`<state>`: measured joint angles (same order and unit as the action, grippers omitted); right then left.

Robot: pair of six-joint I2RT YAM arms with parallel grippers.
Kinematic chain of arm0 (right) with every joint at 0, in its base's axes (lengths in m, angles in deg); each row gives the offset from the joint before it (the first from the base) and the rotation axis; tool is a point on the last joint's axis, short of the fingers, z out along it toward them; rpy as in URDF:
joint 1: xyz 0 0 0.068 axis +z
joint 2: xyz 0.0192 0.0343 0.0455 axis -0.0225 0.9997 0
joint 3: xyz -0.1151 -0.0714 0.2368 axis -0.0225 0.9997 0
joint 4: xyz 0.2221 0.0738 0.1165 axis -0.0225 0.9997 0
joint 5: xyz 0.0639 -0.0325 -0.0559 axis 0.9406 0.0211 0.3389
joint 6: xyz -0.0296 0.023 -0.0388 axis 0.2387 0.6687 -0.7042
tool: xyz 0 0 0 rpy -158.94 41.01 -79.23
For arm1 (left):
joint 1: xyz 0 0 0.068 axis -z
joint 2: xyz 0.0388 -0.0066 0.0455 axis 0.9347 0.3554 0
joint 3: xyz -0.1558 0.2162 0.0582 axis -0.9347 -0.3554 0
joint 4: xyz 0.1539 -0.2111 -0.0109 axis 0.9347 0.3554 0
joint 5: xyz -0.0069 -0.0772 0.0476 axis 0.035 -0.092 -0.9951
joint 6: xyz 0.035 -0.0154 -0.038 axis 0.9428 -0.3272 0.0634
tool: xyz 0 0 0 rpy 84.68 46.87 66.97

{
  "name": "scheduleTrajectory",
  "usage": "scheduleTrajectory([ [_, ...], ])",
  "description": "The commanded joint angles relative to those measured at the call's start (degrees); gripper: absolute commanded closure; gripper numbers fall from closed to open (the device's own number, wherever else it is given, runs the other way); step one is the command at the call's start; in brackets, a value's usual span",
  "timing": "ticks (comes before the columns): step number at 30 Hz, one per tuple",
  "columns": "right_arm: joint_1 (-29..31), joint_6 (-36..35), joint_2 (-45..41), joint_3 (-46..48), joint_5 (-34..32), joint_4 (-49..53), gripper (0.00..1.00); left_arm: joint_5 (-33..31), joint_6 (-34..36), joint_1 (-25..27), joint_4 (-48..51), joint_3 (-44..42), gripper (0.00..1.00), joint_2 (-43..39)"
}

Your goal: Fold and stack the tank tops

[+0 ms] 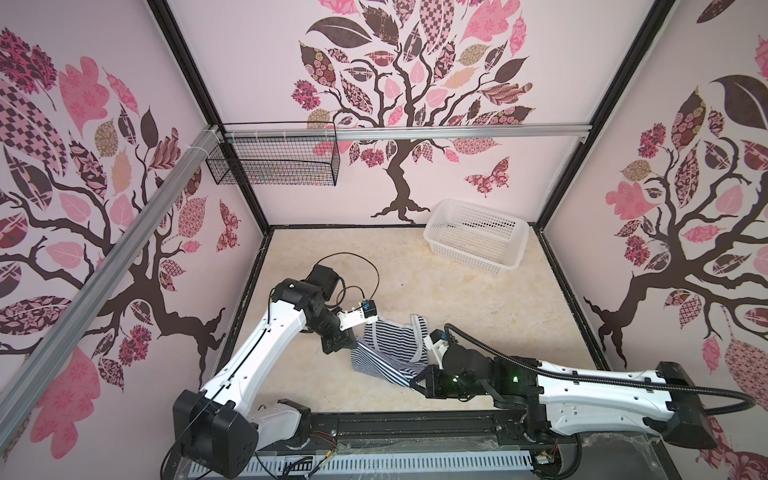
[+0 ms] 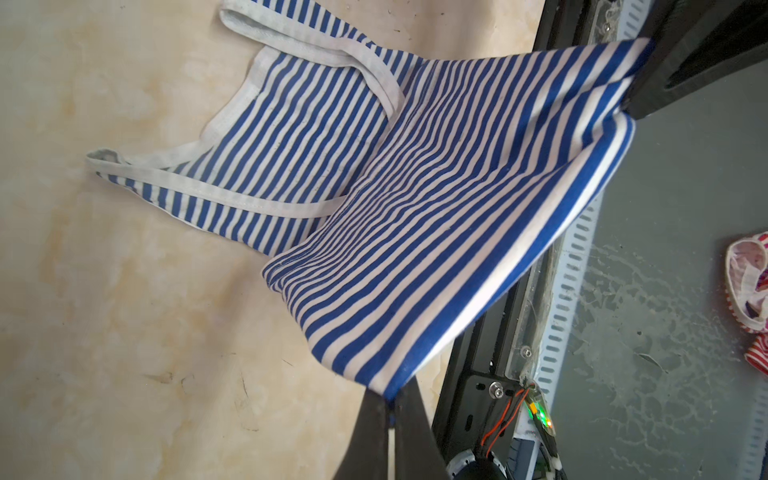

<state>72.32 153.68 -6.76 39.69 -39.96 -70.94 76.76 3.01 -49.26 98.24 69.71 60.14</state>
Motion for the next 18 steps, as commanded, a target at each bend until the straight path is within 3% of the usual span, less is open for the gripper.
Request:
scheduleTrajectory([
  [1,-1.84,2.59,-3.21,2.29,-1.24,1.15,1.0,1.58,-0.38,0.12,-2.38,2.05,1.0,2.56],
  [11,-9.91,2.14,-5.16,6.14,2.97,-1.68,1.0,2.85,-1.95,0.12,-6.23,5.16,1.0,9.73],
  [18,-19.21,-0.66,-4.91,5.84,8.53,-2.45,1.0,2.88,-3.91,-0.02,-9.89,7.88,1.0,14.98],
])
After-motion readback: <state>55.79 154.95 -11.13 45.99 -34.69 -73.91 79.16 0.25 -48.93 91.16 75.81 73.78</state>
